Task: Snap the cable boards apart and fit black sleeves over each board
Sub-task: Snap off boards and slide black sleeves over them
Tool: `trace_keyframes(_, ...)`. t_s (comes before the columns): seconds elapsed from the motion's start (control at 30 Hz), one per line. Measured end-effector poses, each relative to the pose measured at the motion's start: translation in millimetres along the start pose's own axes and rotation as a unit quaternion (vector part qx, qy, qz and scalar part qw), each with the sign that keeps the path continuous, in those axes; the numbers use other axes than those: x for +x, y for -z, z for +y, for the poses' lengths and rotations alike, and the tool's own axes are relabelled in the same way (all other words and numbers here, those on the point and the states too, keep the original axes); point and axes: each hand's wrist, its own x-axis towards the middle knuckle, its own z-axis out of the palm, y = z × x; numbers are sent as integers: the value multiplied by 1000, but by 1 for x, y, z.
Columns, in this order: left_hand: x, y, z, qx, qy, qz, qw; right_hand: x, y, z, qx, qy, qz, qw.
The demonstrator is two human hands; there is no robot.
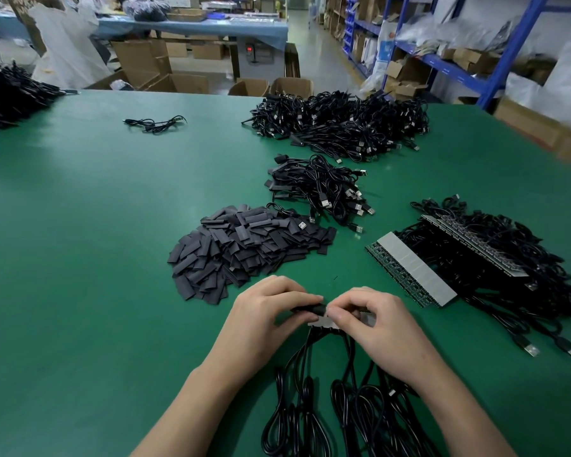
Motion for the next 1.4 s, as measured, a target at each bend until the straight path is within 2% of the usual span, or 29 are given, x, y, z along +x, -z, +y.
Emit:
trace_keyframes(0.17, 1, 1, 4, -12, 22, -2, 1000, 0, 1, -1, -20, 1, 6, 1000)
trace_keyframes(0.33, 2, 4, 7, -33, 84, 95, 991, 1, 4, 0, 28, -10, 8, 1000)
trace_keyframes(0.43, 2, 2, 9, -45, 92, 117, 988, 2, 3, 2, 47, -15, 11, 999)
trace_keyframes(0.87, -1, 1, 10, 2, 52, 108, 993, 3, 2, 5, 69, -22, 18, 997)
trace_keyframes(1.4, -1, -5, 17, -68, 98, 95, 988, 5, 2, 9, 94, -15, 35, 995)
